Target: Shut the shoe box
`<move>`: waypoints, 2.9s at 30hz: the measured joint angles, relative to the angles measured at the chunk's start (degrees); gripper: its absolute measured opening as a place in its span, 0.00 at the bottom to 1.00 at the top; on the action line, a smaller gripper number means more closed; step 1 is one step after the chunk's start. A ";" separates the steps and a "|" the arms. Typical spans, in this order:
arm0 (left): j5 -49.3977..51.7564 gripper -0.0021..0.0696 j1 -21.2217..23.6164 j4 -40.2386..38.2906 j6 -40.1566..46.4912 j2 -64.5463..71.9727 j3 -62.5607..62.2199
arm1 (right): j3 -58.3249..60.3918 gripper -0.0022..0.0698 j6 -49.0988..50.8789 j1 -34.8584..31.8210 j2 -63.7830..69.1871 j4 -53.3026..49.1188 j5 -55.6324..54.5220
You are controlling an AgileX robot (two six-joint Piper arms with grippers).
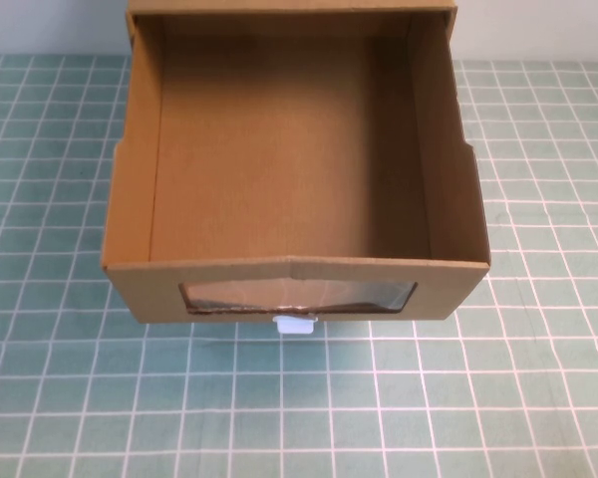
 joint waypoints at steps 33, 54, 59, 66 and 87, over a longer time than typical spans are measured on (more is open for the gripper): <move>36.19 0.02 -3.53 -21.03 48.76 97.93 -97.77 | 0.00 0.01 0.00 0.00 0.00 0.00 0.00; 37.87 0.02 -5.51 -19.82 48.94 104.56 -102.46 | 0.00 0.01 0.10 0.00 0.00 20.69 -19.19; 37.87 0.02 -5.51 -19.73 48.94 104.56 -102.46 | -5.17 0.01 0.10 0.00 0.77 26.75 -6.71; 37.87 0.02 -5.51 -19.39 48.94 104.56 -102.46 | -26.61 0.01 -6.80 0.00 18.36 27.15 23.15; 37.87 0.02 -5.51 -19.29 48.94 104.56 -102.46 | -57.12 0.01 -11.22 35.48 64.71 23.22 24.09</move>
